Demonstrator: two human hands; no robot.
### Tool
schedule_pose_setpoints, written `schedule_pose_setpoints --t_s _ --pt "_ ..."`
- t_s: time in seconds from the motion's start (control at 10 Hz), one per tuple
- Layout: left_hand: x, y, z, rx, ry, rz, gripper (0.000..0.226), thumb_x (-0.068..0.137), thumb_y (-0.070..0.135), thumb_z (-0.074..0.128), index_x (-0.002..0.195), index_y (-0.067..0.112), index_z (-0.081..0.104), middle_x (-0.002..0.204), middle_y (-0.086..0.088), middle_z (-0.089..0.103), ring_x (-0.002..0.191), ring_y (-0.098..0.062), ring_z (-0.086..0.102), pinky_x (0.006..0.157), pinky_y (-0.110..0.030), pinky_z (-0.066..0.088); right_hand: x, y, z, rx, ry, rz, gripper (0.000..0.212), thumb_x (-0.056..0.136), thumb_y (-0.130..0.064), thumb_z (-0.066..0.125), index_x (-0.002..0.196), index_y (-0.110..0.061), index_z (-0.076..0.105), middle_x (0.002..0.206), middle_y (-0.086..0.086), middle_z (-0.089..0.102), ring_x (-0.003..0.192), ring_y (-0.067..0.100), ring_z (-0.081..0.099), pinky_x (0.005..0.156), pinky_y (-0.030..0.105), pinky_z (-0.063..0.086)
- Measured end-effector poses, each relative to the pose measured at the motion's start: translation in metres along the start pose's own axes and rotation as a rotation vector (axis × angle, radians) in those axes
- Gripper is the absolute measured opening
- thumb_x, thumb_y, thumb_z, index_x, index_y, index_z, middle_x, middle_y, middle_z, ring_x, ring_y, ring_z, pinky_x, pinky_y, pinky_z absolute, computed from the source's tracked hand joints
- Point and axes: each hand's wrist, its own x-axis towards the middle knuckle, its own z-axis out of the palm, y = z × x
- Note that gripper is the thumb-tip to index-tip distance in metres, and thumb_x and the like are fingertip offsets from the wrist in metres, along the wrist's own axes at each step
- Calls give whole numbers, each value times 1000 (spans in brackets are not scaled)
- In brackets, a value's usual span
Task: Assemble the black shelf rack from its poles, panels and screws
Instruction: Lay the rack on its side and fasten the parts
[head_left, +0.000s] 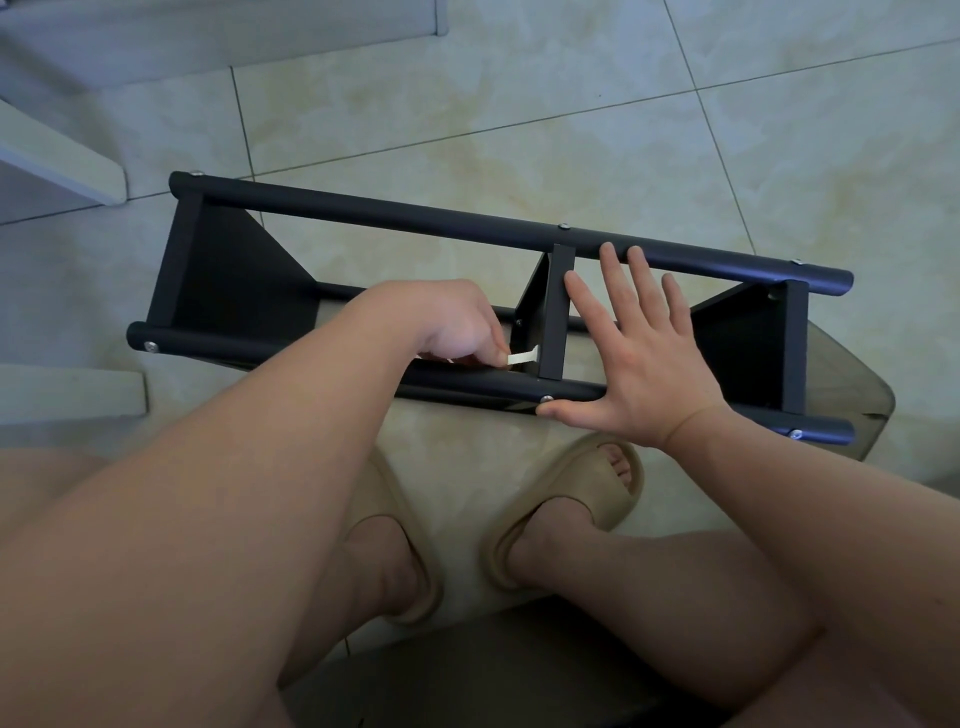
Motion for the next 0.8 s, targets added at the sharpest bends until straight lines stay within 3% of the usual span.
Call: schedule_pose_setpoints --t_s 0.1,0.2,0.3,0.5,0.6,0.8 --pt "-2 -2 -5 -62 9 20 7 88 18 74 88 24 78 80 6 75 81 -15 68 81 -31 57 0 -1 0 3 -1 2 122 69 -96 30 163 -22 13 170 16 1 156 39 -3 124 62 6" --pt "-3 1 -8 -56 30 48 10 88 18 73 89 26 77 79 9 74 76 -8 65 68 -23 52 0 -1 0 1 -6 4 122 69 -96 30 164 -22 12 170 15 0 156 39 -4 124 61 6" --pt "-2 7 -9 -41 92 62 20 88 22 69 74 35 72 76 14 67 71 -9 56 61 -25 42 0 -1 -1 0 -7 3 122 69 -96 31 164 -22 13 170 15 0 156 39 -4 124 62 6" --pt "5 11 4 -477 116 12 9 94 26 68 85 24 70 96 3 71 94 -11 64 80 -31 47 0 0 -1 -3 -9 0 121 70 -95 31 164 -21 13 170 16 0 156 39 -4 124 61 5" --pt "7 14 9 -631 144 -40 6 93 28 71 95 23 70 90 7 74 90 -6 70 78 -30 50 0 0 -1 -1 -7 -1 121 70 -95 30 164 -21 13 170 16 0 156 40 -3 124 61 6" --pt "4 20 13 -620 310 -86 9 88 18 73 83 25 73 82 4 76 64 -1 68 66 -21 48 0 0 -1 -3 0 0 121 69 -95 31 163 -21 14 170 16 2 156 40 -2 124 62 7"
